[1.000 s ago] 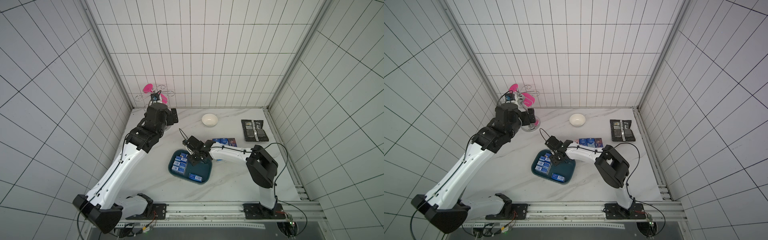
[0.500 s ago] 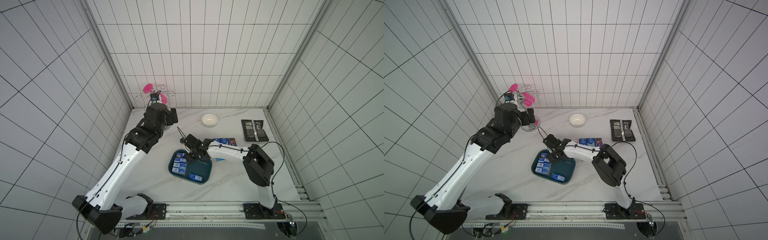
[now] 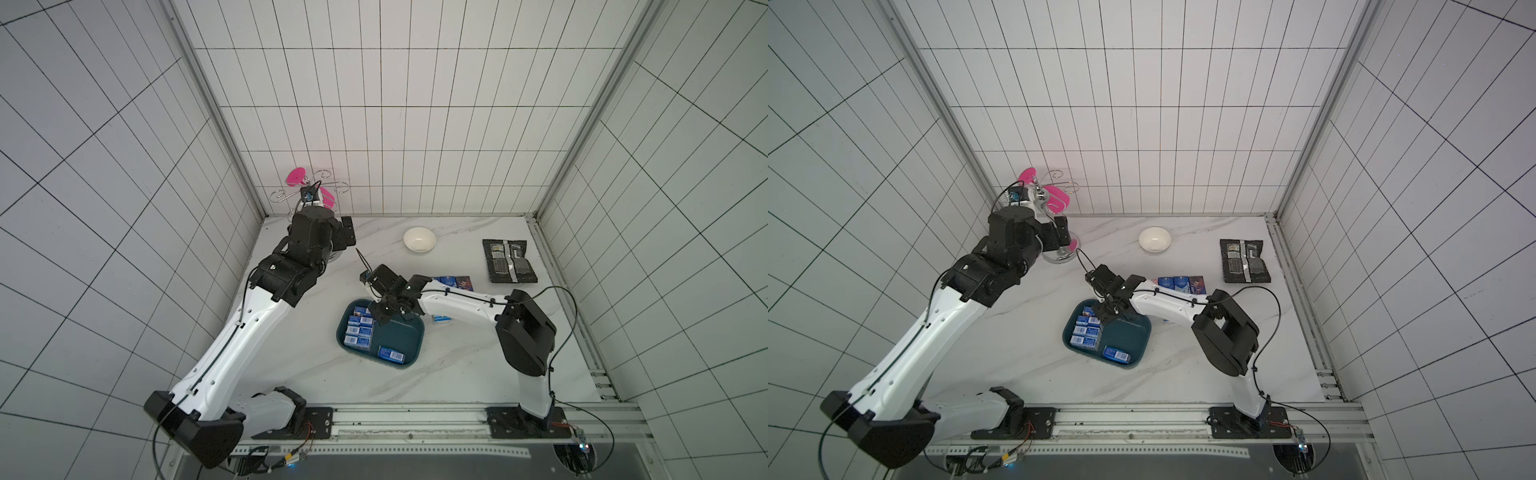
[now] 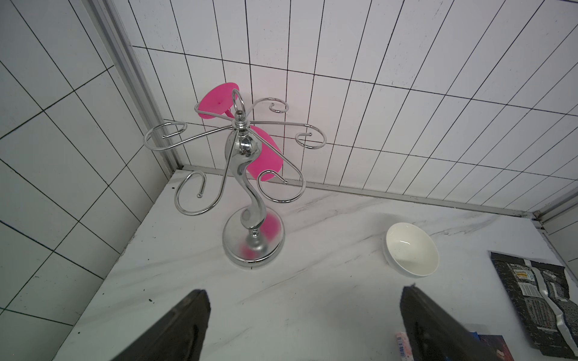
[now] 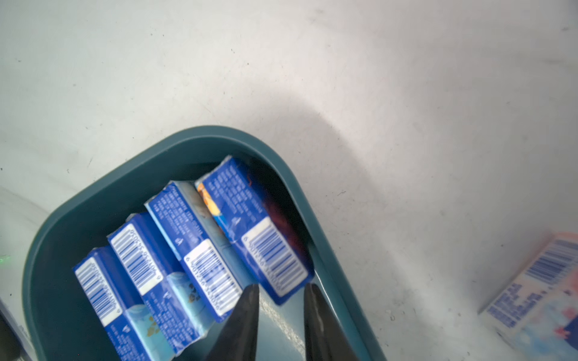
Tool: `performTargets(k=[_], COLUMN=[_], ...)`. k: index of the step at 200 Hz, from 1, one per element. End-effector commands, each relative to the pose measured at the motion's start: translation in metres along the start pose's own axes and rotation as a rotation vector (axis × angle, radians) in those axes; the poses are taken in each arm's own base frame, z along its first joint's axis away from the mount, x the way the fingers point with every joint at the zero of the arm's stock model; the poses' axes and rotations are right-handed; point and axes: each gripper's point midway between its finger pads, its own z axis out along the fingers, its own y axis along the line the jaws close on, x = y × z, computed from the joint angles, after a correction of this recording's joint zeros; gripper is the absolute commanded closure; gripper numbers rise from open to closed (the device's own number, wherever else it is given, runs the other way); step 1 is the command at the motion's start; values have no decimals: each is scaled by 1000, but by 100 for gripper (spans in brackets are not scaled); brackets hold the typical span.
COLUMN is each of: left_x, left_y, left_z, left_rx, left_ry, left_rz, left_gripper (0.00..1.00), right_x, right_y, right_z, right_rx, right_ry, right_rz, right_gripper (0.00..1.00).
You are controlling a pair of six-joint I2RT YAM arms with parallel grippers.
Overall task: Take the pocket tissues out of the storage box
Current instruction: Pick up the pocket tissues from the storage box.
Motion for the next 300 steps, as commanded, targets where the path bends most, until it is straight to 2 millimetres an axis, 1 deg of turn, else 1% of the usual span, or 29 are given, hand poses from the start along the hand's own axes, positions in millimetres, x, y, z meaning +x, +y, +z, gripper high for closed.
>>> performTargets(k=[1, 29, 72, 152, 179, 198, 223, 242, 264, 300], left_x=[-12, -12, -12, -12, -12, -13, -14, -13, -12, -14], left_y=[-2, -1, 1, 6, 7, 8, 9, 8, 7, 8], left_z=[-4, -4, -3, -5, -7, -8, -8, -7, -8, -9], left_rx=[8, 3, -6, -15, -16, -16, -19, -11, -7, -7], left_ry=[-22, -23, -25, -29, -30, -34, -36, -32, -32, -37], left_rz=[-1, 6, 12, 5, 4, 4, 2, -2, -7, -10], left_gripper=[2, 2, 2, 2, 2, 2, 2, 2, 2, 2], right_x=[-12, -16, -13, -2, 4, 7, 10, 11, 12, 13], right_y=[-3, 0, 5, 8, 7, 7, 6, 2, -1, 8], right_z=[-14, -7, 7, 24, 32, 37, 35, 33, 34, 37], right_rx=[36, 26, -1, -26, -26, -27, -24, -3, 15, -21], right_ry=[-28, -18, 8, 54, 75, 86, 95, 94, 111, 128], right_rz=[-36, -62, -76, -80, -80, -78, -74, -80, -94, -106], right_gripper=[71, 70, 67, 62, 62, 63, 67, 67, 63, 58])
